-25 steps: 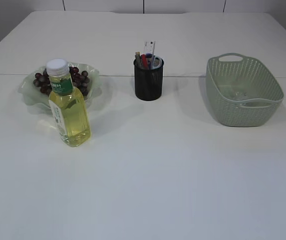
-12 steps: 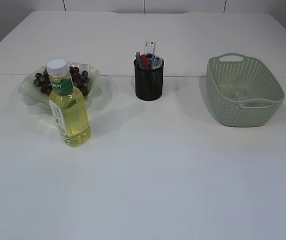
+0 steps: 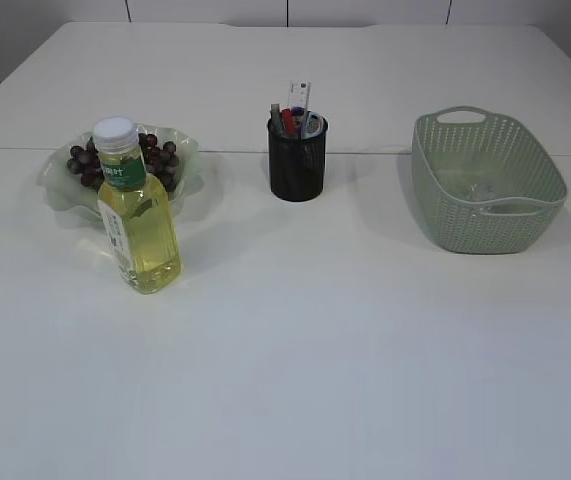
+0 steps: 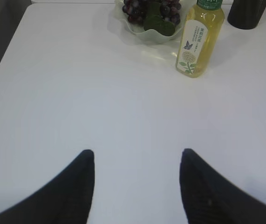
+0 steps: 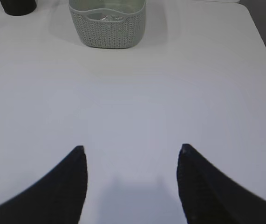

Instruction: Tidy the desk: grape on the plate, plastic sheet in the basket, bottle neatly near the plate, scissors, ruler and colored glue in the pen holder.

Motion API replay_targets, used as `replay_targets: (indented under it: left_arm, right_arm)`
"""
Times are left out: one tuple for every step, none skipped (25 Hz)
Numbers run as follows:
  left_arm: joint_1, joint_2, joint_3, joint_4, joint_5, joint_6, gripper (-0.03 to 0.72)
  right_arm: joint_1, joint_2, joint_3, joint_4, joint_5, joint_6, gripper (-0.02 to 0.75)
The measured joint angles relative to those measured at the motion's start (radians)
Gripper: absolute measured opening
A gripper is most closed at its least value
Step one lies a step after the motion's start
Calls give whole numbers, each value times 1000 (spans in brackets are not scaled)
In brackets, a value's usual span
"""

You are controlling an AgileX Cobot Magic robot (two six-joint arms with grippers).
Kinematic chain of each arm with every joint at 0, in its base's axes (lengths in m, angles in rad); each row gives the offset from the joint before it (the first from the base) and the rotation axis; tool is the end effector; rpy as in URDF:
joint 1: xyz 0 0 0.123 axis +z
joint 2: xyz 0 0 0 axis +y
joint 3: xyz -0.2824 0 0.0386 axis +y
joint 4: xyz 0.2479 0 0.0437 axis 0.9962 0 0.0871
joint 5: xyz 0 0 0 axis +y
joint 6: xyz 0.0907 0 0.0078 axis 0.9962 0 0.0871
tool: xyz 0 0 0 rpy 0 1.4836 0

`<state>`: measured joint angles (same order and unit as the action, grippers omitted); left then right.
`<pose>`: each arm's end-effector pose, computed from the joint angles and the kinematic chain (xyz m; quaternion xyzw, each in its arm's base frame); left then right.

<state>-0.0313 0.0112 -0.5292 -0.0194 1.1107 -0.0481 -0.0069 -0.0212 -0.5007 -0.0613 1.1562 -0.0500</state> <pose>-0.0087 -0.0013 0.2813 -0.0065 0.8614 -0.0298 0.5070 -0.0125 -0.0050 0.2697 -0.0158 0.8713 -0.0444 0.4885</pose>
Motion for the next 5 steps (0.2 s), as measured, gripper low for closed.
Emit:
replay_targets:
  left_arm:
    - [0, 0, 0, 0, 0, 0, 424]
    - [0, 0, 0, 0, 0, 0, 424]
    - [0, 0, 0, 0, 0, 0, 423]
    - [0, 0, 0, 0, 0, 0, 423]
    - [0, 0, 0, 0, 0, 0, 423]
  right_arm:
    - [0, 0, 0, 0, 0, 0, 481]
    - [0, 0, 0, 0, 0, 0, 481]
    - [0, 0, 0, 0, 0, 0, 481]
    - [0, 0, 0, 0, 0, 0, 481]
    - [0, 0, 0, 0, 0, 0, 481]
